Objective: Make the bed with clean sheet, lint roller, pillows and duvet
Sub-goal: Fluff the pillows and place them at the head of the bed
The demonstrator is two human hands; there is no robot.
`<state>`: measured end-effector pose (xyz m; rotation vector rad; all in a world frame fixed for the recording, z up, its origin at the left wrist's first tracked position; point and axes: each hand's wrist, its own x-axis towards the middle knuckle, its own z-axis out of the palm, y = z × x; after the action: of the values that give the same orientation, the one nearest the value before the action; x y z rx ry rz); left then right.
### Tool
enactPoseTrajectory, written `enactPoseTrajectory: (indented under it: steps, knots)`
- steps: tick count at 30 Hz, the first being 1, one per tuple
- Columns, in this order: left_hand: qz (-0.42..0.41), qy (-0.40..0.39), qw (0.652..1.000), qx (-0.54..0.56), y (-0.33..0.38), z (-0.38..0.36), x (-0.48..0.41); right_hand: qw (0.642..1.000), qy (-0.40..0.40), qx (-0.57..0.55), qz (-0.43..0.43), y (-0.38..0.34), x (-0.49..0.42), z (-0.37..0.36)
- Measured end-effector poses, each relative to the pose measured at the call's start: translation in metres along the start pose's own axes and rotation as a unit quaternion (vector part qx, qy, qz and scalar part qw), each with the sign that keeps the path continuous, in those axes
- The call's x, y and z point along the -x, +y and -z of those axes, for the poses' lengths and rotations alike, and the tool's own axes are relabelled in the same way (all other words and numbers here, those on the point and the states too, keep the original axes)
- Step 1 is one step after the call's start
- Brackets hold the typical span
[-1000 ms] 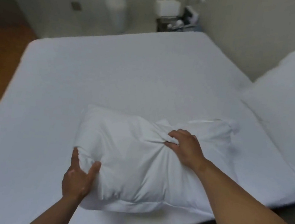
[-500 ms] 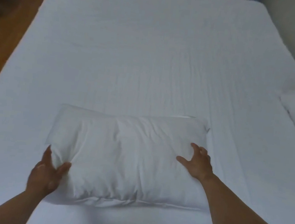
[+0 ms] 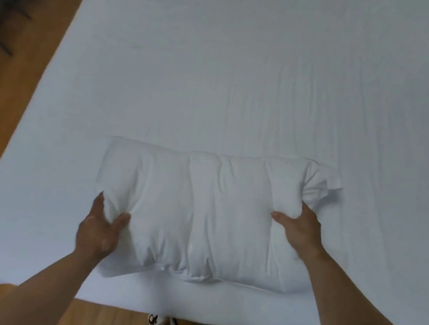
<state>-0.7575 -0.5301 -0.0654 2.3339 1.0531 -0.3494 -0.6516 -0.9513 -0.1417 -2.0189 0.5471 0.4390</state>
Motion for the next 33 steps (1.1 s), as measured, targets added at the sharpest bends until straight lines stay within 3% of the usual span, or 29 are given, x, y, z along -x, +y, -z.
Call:
enactPoseTrajectory:
  steps: [5,9,18,24,33]
  knots:
    - [-0.047,0.017,0.996,0.080,-0.009,0.038,0.015,0.996,0.000,-0.055,0.069,-0.065,0.046,-0.025]
    - [-0.023,0.077,0.988,0.132,-0.064,0.094,0.031,0.991,-0.024,-0.051,0.123,-0.118,0.097,-0.070]
    - [0.098,0.200,0.937,0.269,-0.306,0.244,0.038,0.969,-0.088,0.026,0.231,-0.237,0.261,-0.283]
    - [0.186,0.264,0.889,0.324,-0.482,0.323,0.060,0.934,-0.189,0.066,0.296,-0.314,0.383,-0.448]
    - [0.292,0.350,0.805,0.380,-0.639,0.375,0.071,0.870,-0.299,0.127,0.371,-0.379,0.484,-0.644]
